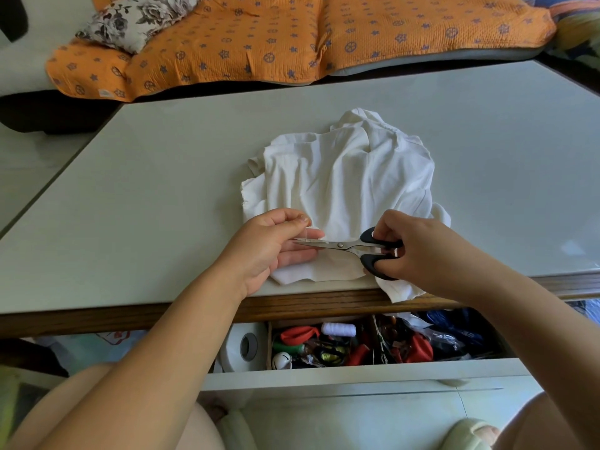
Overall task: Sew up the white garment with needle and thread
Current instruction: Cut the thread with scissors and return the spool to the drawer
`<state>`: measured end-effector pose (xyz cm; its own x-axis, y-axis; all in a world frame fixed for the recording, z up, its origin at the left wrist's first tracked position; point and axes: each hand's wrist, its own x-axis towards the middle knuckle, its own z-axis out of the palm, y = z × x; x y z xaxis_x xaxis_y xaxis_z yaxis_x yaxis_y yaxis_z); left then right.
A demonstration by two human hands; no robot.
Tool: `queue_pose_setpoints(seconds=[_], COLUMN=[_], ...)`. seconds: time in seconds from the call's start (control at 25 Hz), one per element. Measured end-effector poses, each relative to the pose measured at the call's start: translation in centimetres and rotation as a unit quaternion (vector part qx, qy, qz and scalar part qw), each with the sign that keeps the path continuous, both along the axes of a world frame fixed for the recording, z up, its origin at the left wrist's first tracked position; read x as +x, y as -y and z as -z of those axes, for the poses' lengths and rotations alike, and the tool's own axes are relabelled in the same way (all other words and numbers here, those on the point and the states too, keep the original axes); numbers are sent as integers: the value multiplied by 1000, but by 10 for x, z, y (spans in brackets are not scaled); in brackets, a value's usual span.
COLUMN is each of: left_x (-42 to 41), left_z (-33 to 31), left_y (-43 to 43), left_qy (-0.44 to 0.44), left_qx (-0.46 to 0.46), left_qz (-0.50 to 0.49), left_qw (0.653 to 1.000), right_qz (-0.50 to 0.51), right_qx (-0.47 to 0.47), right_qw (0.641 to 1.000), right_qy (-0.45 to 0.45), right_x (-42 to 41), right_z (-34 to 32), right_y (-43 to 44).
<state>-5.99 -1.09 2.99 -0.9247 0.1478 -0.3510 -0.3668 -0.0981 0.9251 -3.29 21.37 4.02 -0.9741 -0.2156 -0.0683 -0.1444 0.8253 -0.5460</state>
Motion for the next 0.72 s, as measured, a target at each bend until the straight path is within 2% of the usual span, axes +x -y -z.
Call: queue_pose_setpoints(seconds=[0.72], left_x=[-1], left_z=[-1], left_y=[1], left_qy=[11], left_qx=[18], left_qz=[-3], left_qw=[1000], right_qz=[-40], right_qx=[57], right_qw=[997], right_qy=[-20], right_x=[-1], right_z=[2], right_y=[3])
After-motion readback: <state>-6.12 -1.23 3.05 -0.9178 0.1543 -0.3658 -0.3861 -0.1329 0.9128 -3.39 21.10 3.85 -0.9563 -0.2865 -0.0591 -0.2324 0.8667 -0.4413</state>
